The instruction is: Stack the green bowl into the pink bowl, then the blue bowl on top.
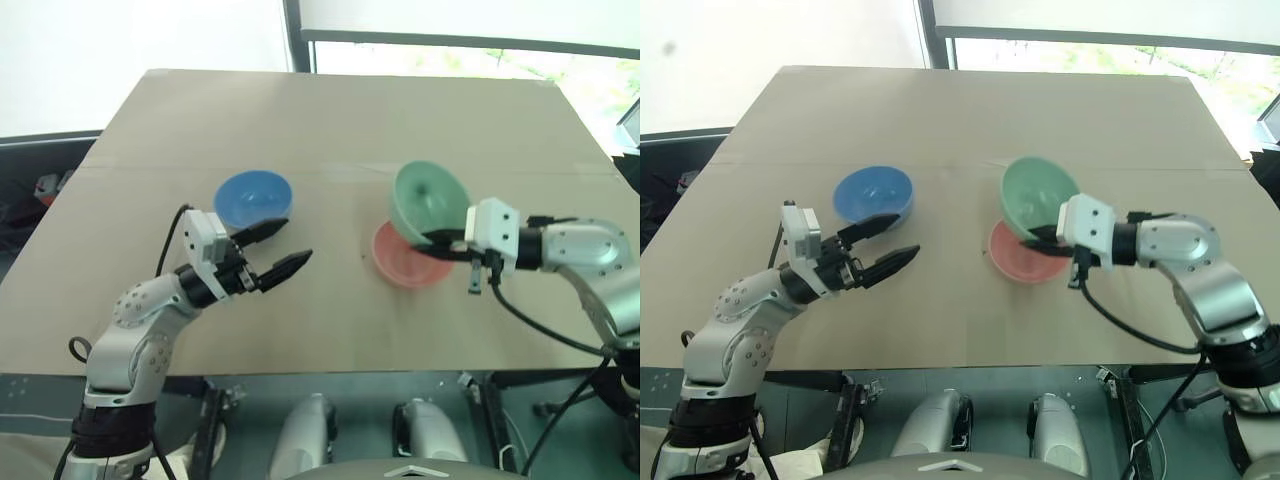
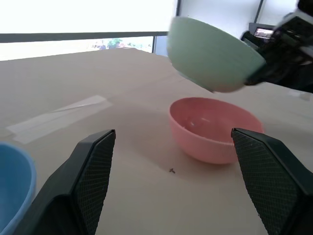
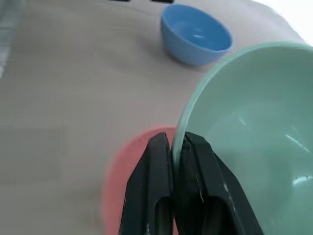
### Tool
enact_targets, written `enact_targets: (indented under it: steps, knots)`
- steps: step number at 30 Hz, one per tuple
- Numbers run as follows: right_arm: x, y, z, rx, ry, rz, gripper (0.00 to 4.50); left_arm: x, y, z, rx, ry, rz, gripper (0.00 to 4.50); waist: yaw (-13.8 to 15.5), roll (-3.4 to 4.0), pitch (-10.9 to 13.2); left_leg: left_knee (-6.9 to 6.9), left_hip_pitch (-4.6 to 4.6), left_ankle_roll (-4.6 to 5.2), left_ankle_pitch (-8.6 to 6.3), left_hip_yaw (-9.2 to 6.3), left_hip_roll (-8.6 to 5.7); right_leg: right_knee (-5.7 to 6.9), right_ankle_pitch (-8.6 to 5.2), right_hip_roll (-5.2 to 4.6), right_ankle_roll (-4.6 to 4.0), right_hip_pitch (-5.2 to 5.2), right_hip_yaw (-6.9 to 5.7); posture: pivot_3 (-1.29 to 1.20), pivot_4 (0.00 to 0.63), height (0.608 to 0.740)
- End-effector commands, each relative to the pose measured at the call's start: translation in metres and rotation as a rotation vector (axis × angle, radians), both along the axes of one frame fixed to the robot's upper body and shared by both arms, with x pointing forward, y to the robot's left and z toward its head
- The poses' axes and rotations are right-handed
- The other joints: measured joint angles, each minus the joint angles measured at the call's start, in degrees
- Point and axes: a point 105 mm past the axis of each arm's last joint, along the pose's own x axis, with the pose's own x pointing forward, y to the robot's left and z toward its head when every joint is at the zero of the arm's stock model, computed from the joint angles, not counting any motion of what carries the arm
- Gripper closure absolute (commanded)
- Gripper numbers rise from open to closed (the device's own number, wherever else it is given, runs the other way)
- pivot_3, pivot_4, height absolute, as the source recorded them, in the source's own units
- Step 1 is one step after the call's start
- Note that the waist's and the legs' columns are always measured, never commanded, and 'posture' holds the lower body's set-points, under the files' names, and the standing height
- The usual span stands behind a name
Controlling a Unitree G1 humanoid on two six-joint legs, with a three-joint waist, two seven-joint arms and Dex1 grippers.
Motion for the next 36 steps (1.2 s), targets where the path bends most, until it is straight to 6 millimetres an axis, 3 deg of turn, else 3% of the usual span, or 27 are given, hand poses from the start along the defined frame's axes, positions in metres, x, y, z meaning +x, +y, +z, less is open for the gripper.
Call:
enact_targets:
  steps: [1,4,5,7,10,14,21,24,26,29,31,36]
  knots:
    - [-0.003,0.006,0.005,0.035,0.002,-0.022,2.53,0.001,-0.002,0.010,0.013,-0.046,-0.026,0.48,-0.03,-0.05,-0.03,0.02,0.01,0.00,0.00,0.01,0.00,0.02,0.00,0.01,0.00,0.01,0.01,0.00,0.150,0.740]
    - [-0.001,0.006,0.007,0.018,-0.022,-0.046,1.26,0.013,0.006,0.014,0.031,-0.065,0.058,0.48,0.03,-0.05,-0.03,0.03,0.01,0.01,0.00,0.01,-0.01,0.02,0.00,0.03,0.00,-0.01,0.04,0.00,0.150,0.740]
    - [0.003,0.004,0.013,0.031,-0.065,-0.077,0.66,0.019,0.010,0.015,0.073,-0.089,0.129,0.48,0.06,-0.05,-0.03,0.03,-0.01,0.01,0.00,-0.01,-0.01,0.01,0.00,0.04,-0.01,-0.01,0.03,0.00,0.150,0.740]
    - [0.006,0.001,0.025,0.069,-0.113,-0.114,0.05,0.027,0.017,0.014,0.146,-0.111,0.249,0.48,0.03,-0.05,-0.02,0.01,-0.04,0.01,0.00,-0.01,-0.01,-0.03,-0.01,0.06,0.00,-0.02,0.02,0.00,0.150,0.740]
    - [0.000,0.004,0.041,0.170,-0.128,-0.104,0.05,0.045,0.037,0.004,0.312,-0.015,0.450,0.48,0.06,-0.08,-0.01,-0.06,-0.11,0.02,-0.01,0.00,-0.03,-0.02,0.00,0.06,0.01,-0.03,0.01,0.00,0.150,0.740]
    - [-0.005,0.008,0.042,0.201,-0.141,-0.104,0.05,0.054,0.050,-0.004,0.476,0.084,0.549,0.48,0.13,-0.13,-0.01,-0.08,-0.10,0.01,0.00,-0.04,-0.02,-0.02,-0.01,0.09,0.02,-0.03,-0.03,0.00,0.150,0.740]
    - [-0.003,0.013,0.037,0.209,-0.164,-0.118,0.05,0.060,0.031,-0.019,0.683,0.127,0.452,0.48,0.03,-0.14,-0.01,-0.09,-0.10,0.01,0.00,0.01,-0.03,0.01,-0.02,0.12,0.02,-0.06,0.00,0.00,0.150,0.740]
    - [-0.002,0.010,0.037,0.208,-0.170,-0.130,0.00,0.063,0.026,-0.021,0.731,0.067,0.413,1.28,0.03,-0.14,-0.01,-0.10,-0.10,0.00,0.00,0.05,-0.04,0.00,-0.02,0.15,0.02,-0.10,0.04,0.00,0.150,0.740]
    - [-0.001,0.007,0.036,0.201,-0.174,-0.143,0.00,0.065,0.024,-0.021,0.730,0.059,0.404,2.35,0.04,-0.14,0.00,-0.10,-0.11,0.00,0.00,0.06,-0.03,0.00,-0.02,0.15,0.02,-0.11,0.05,0.00,0.150,0.740]
    - [-0.001,0.003,0.034,0.197,-0.176,-0.163,0.00,0.068,0.023,-0.020,0.742,0.038,0.396,3.43,0.11,-0.14,0.00,-0.10,-0.12,0.00,0.00,0.06,-0.03,0.00,-0.02,0.15,0.02,-0.11,0.04,0.00,0.150,0.740]
    - [-0.001,0.001,0.033,0.197,-0.178,-0.182,0.00,0.072,0.022,-0.016,0.757,-0.008,0.387,4.45,0.16,-0.15,0.00,-0.09,-0.12,0.00,0.00,0.06,-0.03,-0.01,-0.02,0.14,0.02,-0.10,0.05,0.00,0.150,0.740]
    - [0.000,-0.009,0.031,0.192,-0.200,-0.249,0.00,0.069,-0.005,0.000,0.697,-0.109,0.212,4.45,0.18,-0.15,0.00,-0.07,-0.12,0.01,0.00,0.07,-0.04,0.01,-0.02,0.14,0.02,-0.11,0.05,0.00,0.150,0.740]
